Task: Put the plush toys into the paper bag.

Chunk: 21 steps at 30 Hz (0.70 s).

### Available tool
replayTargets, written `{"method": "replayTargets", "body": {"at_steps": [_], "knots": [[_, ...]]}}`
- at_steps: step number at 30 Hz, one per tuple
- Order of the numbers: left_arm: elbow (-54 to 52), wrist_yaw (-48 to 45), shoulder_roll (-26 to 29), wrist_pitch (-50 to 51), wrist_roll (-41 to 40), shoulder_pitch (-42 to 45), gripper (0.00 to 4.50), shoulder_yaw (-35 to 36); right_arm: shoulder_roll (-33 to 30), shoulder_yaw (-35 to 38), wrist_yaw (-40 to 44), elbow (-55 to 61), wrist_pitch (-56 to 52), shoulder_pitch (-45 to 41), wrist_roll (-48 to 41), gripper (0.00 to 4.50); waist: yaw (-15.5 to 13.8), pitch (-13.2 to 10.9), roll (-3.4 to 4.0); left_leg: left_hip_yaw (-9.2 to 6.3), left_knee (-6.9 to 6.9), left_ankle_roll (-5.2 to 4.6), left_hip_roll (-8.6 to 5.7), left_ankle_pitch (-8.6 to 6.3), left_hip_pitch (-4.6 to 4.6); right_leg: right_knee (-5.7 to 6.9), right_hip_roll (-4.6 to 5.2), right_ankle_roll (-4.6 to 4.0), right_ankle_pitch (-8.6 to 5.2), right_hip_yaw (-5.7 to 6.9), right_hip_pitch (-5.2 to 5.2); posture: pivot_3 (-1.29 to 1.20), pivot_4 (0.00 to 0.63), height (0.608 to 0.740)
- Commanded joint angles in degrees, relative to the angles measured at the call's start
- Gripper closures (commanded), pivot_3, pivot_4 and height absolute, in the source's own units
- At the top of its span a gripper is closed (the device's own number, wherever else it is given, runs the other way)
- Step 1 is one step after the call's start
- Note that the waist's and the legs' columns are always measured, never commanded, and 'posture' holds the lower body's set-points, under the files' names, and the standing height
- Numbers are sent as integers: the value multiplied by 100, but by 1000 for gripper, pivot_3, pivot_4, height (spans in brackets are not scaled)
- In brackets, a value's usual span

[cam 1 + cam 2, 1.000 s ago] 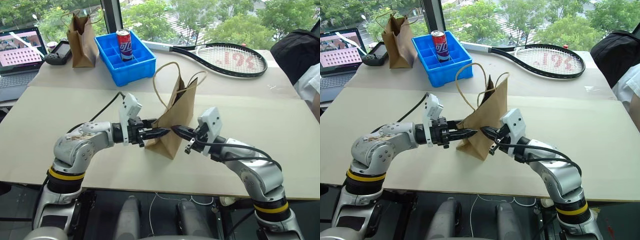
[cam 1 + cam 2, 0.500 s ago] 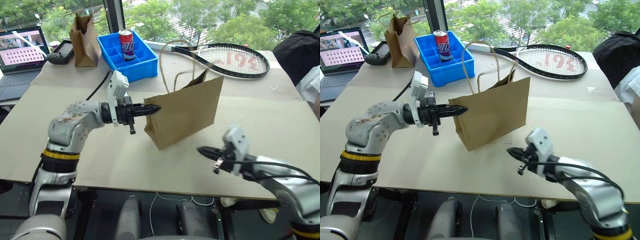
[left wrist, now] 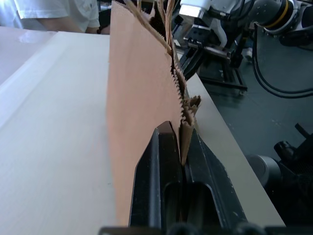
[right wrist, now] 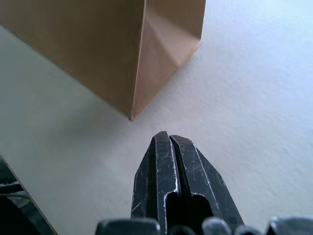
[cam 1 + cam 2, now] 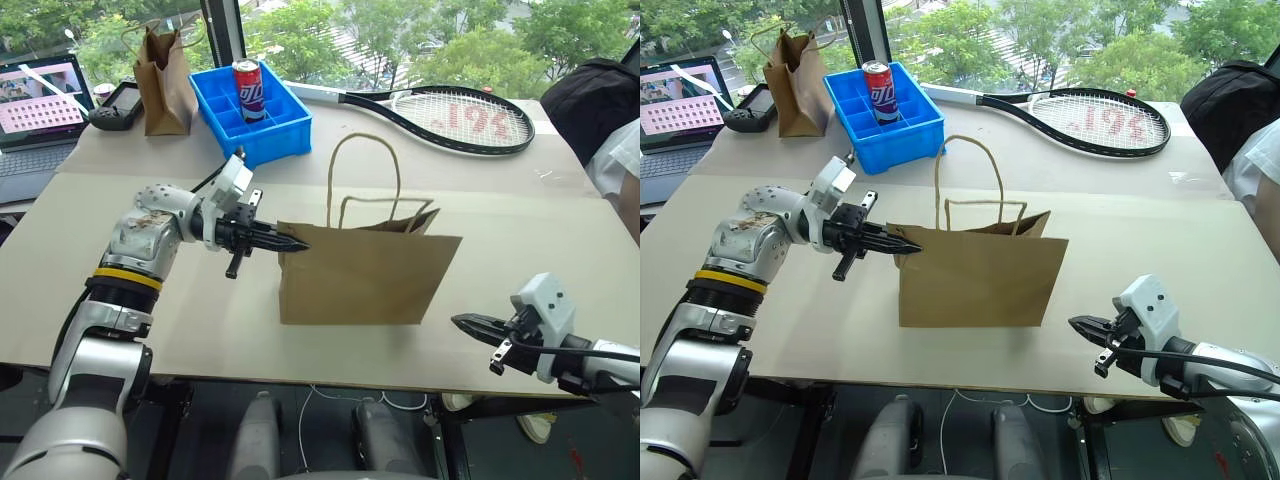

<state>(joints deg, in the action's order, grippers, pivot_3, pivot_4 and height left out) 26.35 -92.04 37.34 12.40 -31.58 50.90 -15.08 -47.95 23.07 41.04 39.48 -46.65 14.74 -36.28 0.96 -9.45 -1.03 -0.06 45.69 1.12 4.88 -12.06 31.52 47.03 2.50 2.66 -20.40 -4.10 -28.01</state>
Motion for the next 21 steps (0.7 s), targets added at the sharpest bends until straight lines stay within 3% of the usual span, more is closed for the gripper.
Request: {"method": "replayTargets", "body": {"at_steps": [1,2,5,8,12,16,19,21], "knots": [[227,-46,205,-227,-129,251,4453,-240,-111,90,26,110,-34,-68,-76,4500,1,0,0,0,0,0,0,0,0,0,0,0,0,0,0,0,150,656],[252,-46,303,-122,-186,279,4453,-332,-125,68,37,85,-28,-103,-73,4500,3,0,0,0,0,0,0,0,0,0,0,0,0,0,0,0,150,656],[282,-46,520,-14,-224,298,3823,-407,-174,-5,109,-7,4,-194,-78,4500,12,0,0,0,0,0,0,0,-1,0,0,0,0,0,0,0,150,656],[78,-46,738,182,-364,185,2780,-306,-198,-46,200,-75,43,-220,-93,4500,6,0,0,0,0,0,2,0,0,0,-1,2,-2,0,-1,0,150,656],[-435,79,1162,1091,-705,-239,1536,513,-107,23,438,-208,246,-244,-158,4500,12,0,0,1,0,0,2,0,1,0,0,1,-1,-1,-2,0,150,656],[-1205,927,1478,2032,-1285,-1223,133,1676,112,316,721,-418,625,-194,-300,4500,51,0,1,0,0,0,6,0,-1,2,-2,0,-2,1,-4,0,150,656],[-1969,1726,1450,2400,-1504,-2212,39,2456,238,534,866,-571,884,-147,-339,4500,50,0,2,1,0,0,6,0,-8,4,2,0,-3,1,6,0,150,656],[-2436,2024,1474,2295,-1242,-2957,39,2642,239,624,931,-702,1090,-163,-238,4500,25,0,2,2,0,0,6,0,-12,3,2,2,-4,2,8,0,150,656]]}}
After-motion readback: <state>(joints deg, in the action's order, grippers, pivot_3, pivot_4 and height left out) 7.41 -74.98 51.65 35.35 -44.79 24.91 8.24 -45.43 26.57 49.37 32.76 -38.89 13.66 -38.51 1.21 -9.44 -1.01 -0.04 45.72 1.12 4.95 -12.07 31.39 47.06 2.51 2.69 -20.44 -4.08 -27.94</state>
